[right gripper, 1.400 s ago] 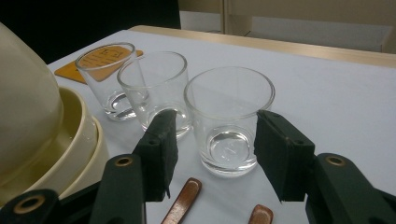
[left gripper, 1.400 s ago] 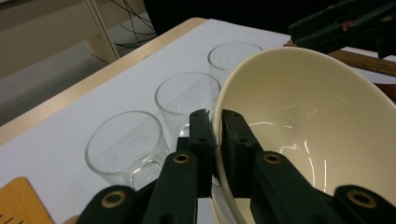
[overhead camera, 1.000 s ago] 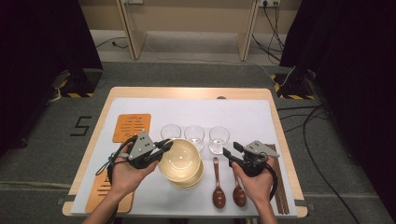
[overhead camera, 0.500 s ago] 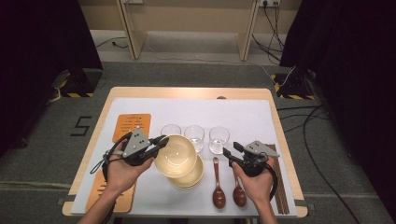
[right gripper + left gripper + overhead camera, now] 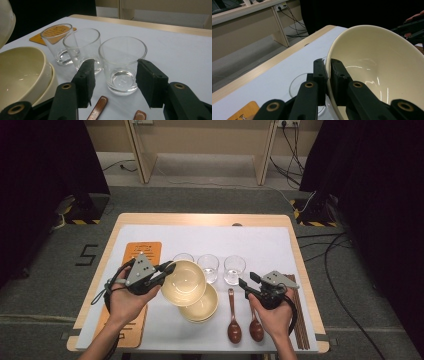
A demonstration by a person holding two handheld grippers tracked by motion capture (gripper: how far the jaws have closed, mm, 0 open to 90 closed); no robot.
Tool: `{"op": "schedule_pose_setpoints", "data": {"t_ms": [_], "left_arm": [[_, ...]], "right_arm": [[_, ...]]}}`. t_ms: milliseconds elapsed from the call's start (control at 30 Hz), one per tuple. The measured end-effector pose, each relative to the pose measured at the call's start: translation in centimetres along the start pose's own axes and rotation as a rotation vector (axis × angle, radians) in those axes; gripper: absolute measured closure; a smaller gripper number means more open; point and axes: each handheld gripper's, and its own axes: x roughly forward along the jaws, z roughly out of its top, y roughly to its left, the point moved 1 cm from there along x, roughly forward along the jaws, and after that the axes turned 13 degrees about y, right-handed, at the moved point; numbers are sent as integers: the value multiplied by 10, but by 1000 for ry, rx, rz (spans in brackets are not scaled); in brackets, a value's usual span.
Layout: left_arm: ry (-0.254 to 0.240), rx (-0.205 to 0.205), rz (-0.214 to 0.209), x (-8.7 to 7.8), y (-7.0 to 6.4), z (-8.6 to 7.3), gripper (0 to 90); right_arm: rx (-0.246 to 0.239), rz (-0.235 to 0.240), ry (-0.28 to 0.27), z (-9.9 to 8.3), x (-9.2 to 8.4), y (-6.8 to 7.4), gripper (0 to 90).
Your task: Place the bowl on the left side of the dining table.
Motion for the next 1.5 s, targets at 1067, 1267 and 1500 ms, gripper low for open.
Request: {"op": "schedule_pose_setpoints", "data": {"t_ms": [1067,1267,1500], "left_arm": [[-10,-59,56,-6,26,-6,826],[-12,-75,64,-6,32,-7,826],[-14,-89,82,-7,40,-8,826]], "right_arm": [[2,-1,-4,1,-1,1,498],[-3,-4,-4,1,-2,1,498],[3,-1,-5,1,-2,1,498]]}}
